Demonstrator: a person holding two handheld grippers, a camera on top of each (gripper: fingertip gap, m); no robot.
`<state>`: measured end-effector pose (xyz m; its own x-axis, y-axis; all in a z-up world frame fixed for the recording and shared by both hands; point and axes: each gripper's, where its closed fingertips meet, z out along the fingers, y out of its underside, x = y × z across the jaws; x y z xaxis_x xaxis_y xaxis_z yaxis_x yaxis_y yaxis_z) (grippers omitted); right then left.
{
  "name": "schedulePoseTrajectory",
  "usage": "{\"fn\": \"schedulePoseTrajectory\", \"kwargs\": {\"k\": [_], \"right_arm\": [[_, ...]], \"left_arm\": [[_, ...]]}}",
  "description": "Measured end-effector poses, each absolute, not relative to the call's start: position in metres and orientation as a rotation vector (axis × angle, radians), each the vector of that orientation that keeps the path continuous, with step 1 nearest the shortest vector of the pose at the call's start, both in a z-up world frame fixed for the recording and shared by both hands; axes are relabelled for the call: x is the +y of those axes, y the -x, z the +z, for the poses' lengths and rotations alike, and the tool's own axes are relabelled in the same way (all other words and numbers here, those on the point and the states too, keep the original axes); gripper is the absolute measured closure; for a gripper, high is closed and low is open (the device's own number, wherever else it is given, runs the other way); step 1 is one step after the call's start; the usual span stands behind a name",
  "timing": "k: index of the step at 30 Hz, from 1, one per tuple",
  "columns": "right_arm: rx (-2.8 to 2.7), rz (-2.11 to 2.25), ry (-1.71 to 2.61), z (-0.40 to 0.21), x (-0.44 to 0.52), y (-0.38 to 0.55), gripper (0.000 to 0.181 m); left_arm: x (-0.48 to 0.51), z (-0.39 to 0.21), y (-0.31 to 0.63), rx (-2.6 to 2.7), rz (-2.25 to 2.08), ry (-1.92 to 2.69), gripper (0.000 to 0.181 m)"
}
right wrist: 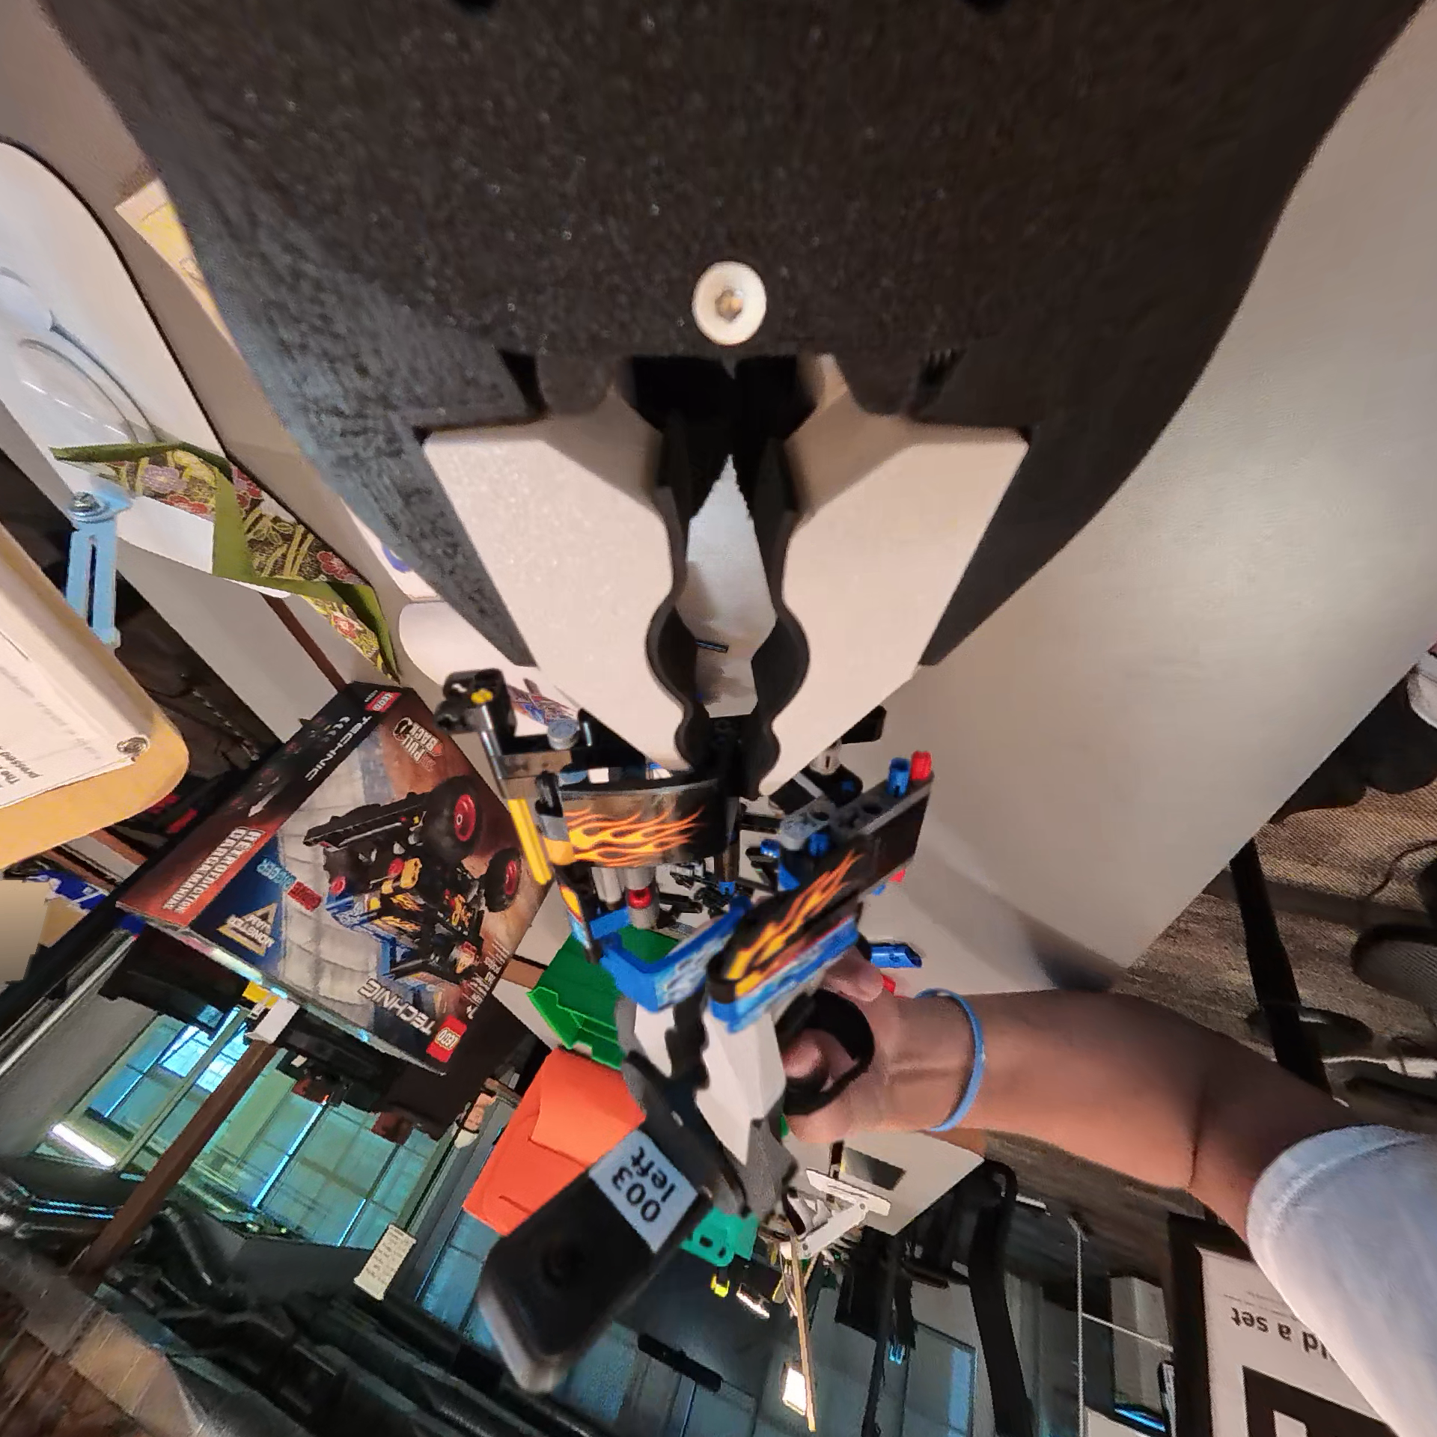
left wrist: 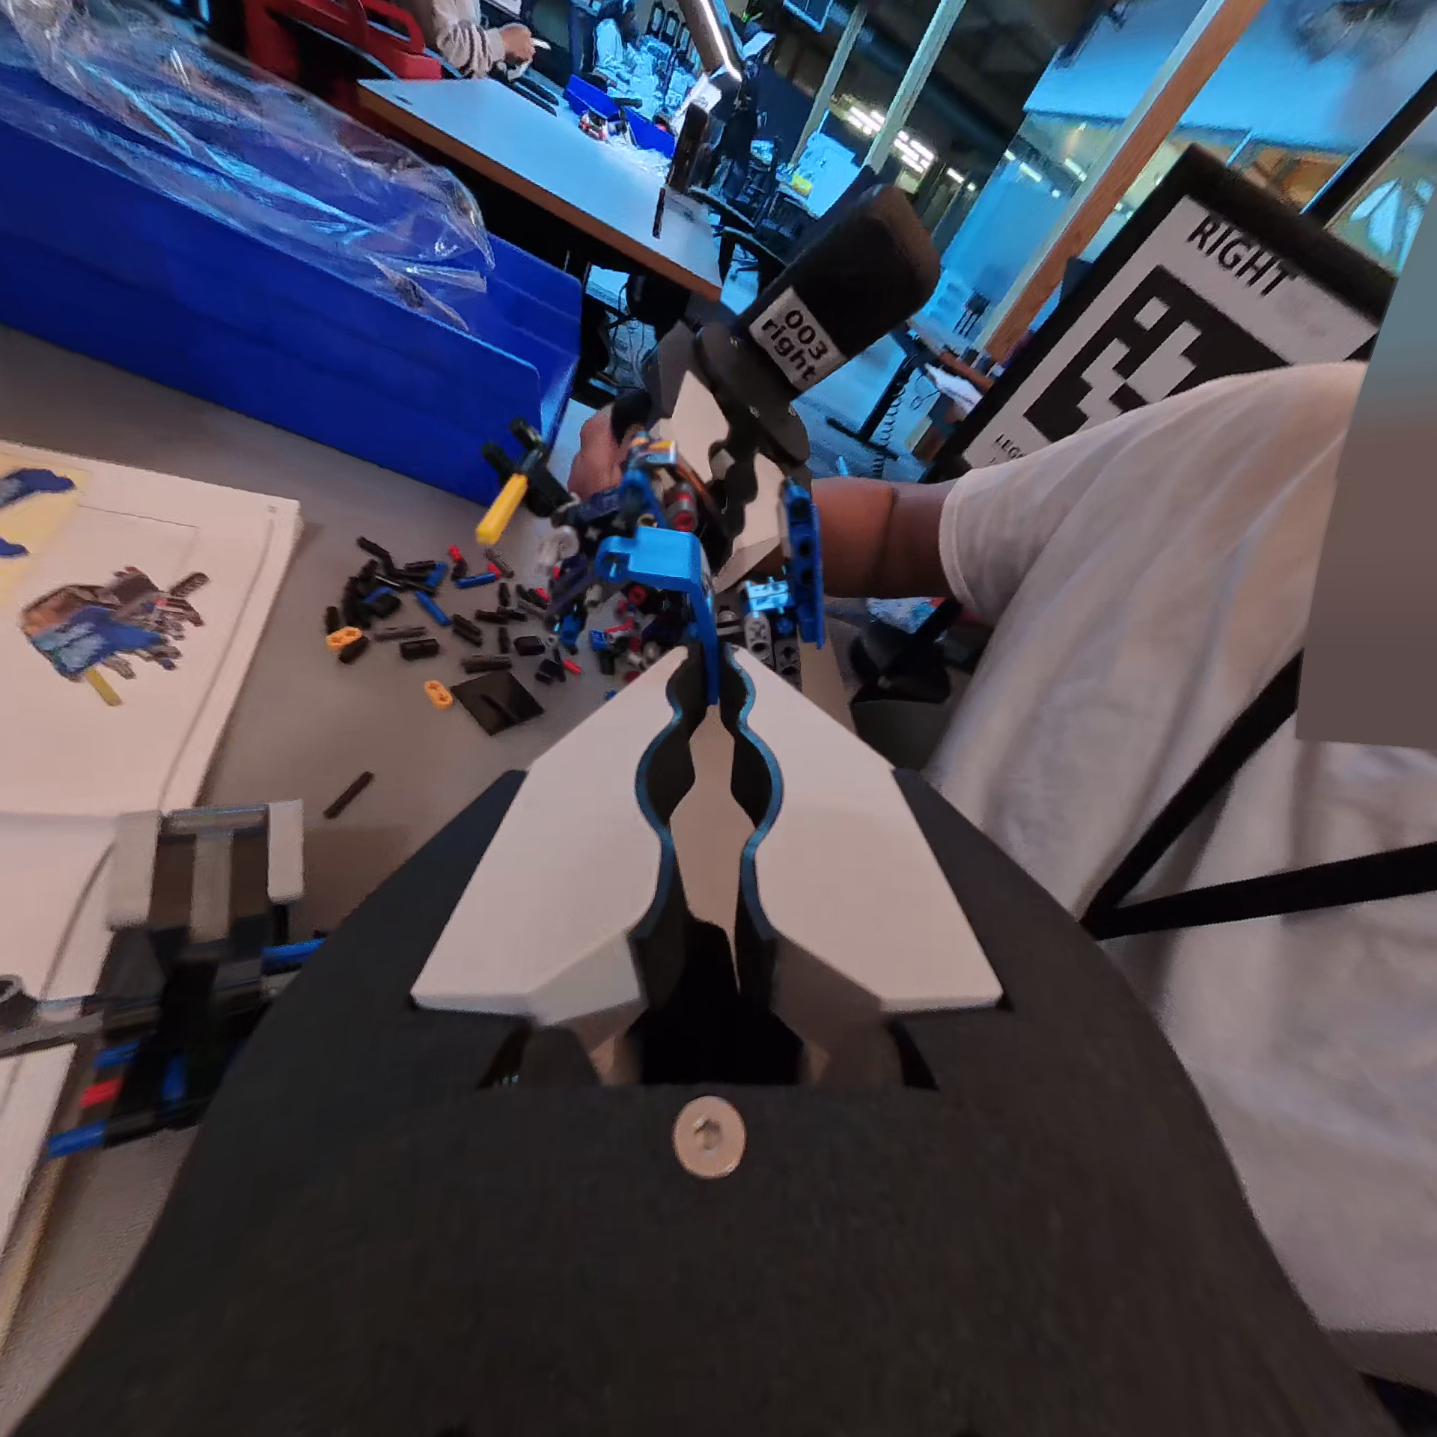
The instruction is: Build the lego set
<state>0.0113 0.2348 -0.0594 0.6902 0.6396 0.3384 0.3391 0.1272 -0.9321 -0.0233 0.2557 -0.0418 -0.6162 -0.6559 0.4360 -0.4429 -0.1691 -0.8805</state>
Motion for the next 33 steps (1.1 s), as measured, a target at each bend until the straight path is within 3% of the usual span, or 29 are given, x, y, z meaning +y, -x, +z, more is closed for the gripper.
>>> {"fn": "schedulePoseTrajectory", "kwargs": {"k": [11,33], "right_arm": [[-0.875,0.259,1.515,-0.069,0.237,-0.008,0.175],[-0.803,0.403,1.580,-0.073,0.238,-0.008,0.175]], "left_arm": [[0.252,-0.058,0.018,1.894,-2.020,1.378,0.181],[0.257,-0.055,0.019,1.827,-1.908,1.118,0.181]]}}
